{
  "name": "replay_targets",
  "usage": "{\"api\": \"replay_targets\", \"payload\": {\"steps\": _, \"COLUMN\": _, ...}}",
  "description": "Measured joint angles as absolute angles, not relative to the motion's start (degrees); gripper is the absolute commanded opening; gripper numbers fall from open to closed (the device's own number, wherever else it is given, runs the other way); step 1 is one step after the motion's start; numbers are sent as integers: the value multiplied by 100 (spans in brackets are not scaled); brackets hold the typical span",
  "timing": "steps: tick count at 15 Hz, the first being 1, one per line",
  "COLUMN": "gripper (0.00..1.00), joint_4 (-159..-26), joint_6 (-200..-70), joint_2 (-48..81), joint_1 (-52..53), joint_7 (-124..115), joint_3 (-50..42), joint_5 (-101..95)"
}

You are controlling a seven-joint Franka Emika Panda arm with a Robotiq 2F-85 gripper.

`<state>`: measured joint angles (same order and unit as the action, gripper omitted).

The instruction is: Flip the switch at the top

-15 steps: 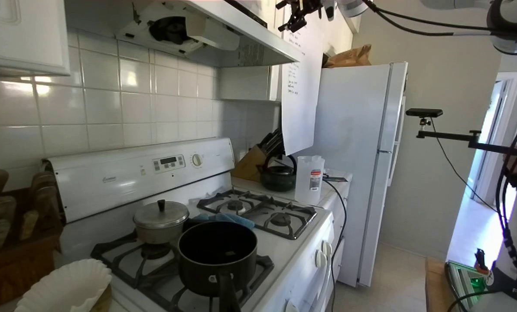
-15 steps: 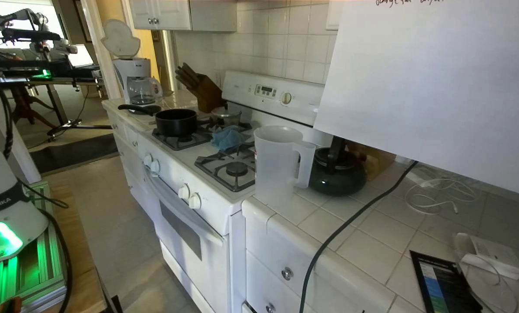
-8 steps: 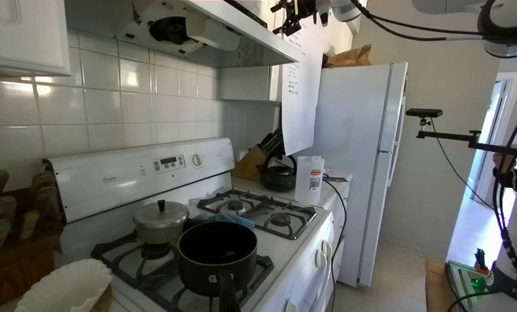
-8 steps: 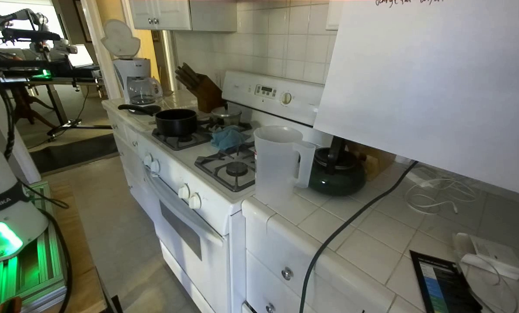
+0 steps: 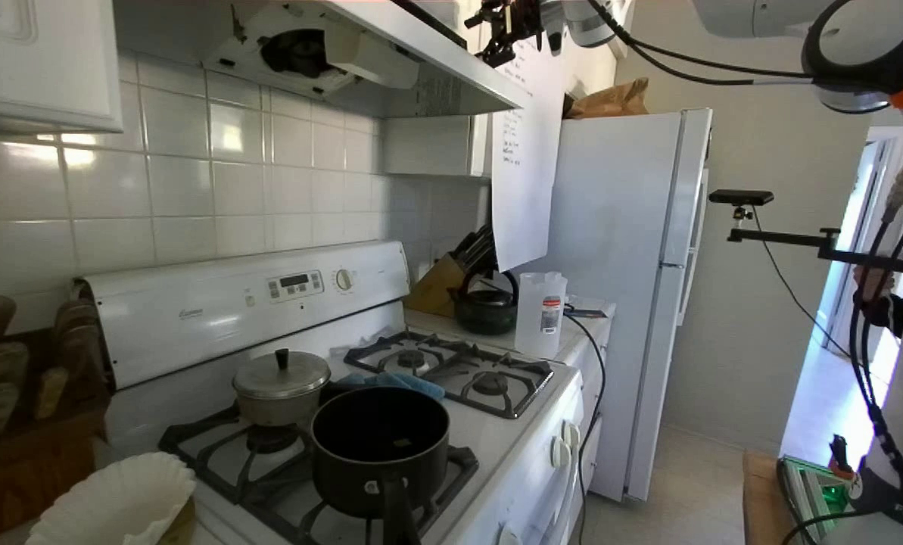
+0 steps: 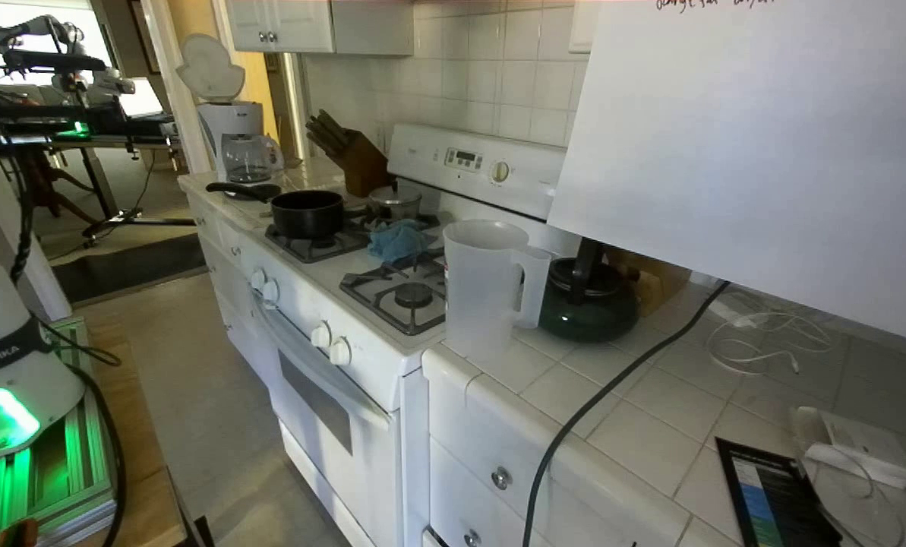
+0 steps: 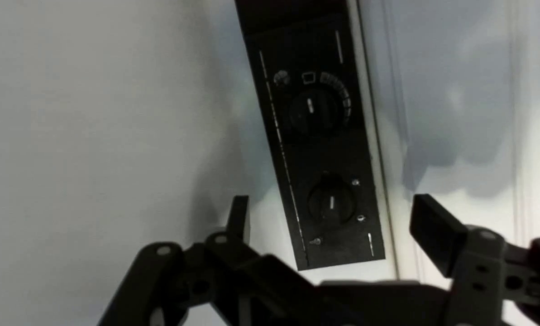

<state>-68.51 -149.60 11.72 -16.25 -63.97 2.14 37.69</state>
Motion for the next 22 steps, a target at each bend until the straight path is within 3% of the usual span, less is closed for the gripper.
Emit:
{"api": "replay_targets", "payload": {"steps": 8, "gripper": 14, "joint_4": -6423, "joint_6": -14959, "joint_2": 1419, "joint_1": -1637, "joint_7": -6333, "joint_3": 253, "joint_5": 3812}}
{"api": "replay_targets", "payload": {"steps": 11, "gripper": 18, "joint_4": -6417, "joint_6": -14760, "joint_2": 1420, "joint_1": -1686, "joint_7": -6304, "joint_3": 254, "joint_5": 3812}}
{"api": "replay_targets", "payload": {"steps": 13, "gripper": 26, "joint_4": -6422, "joint_6": -14656, "joint_2": 1408, "joint_1": -1714, "joint_7": -6236, "joint_3": 255, "joint_5": 3826}}
{"api": "replay_targets", "payload": {"steps": 14, "gripper": 47, "joint_4": -6421, "joint_6": -14648, "joint_2": 1407, "joint_1": -1724, "joint_7": -6193, "joint_3": 256, "joint_5": 3843}}
{"api": "replay_targets", "payload": {"steps": 18, "gripper": 69, "joint_4": -6410, "joint_6": -14649, "joint_2": 1381, "joint_1": -1869, "joint_7": -5932, "joint_3": 255, "joint_5": 4006}}
{"api": "replay_targets", "payload": {"steps": 19, "gripper": 60, "joint_4": -6408, "joint_6": -14649, "joint_2": 1368, "joint_1": -1920, "joint_7": -5872, "joint_3": 253, "joint_5": 4039}}
{"api": "replay_targets", "payload": {"steps": 20, "gripper": 70, "joint_4": -6408, "joint_6": -14649, "joint_2": 1352, "joint_1": -1965, "joint_7": -5832, "joint_3": 252, "joint_5": 4048}}
{"api": "replay_targets", "payload": {"steps": 21, "gripper": 68, "joint_4": -6408, "joint_6": -14649, "joint_2": 1339, "joint_1": -2004, "joint_7": -5797, "joint_3": 252, "joint_5": 4050}}
{"api": "replay_targets", "payload": {"steps": 22, "gripper": 72, "joint_4": -6408, "joint_6": -14649, "joint_2": 1331, "joint_1": -2030, "joint_7": -5778, "joint_3": 252, "joint_5": 4050}}
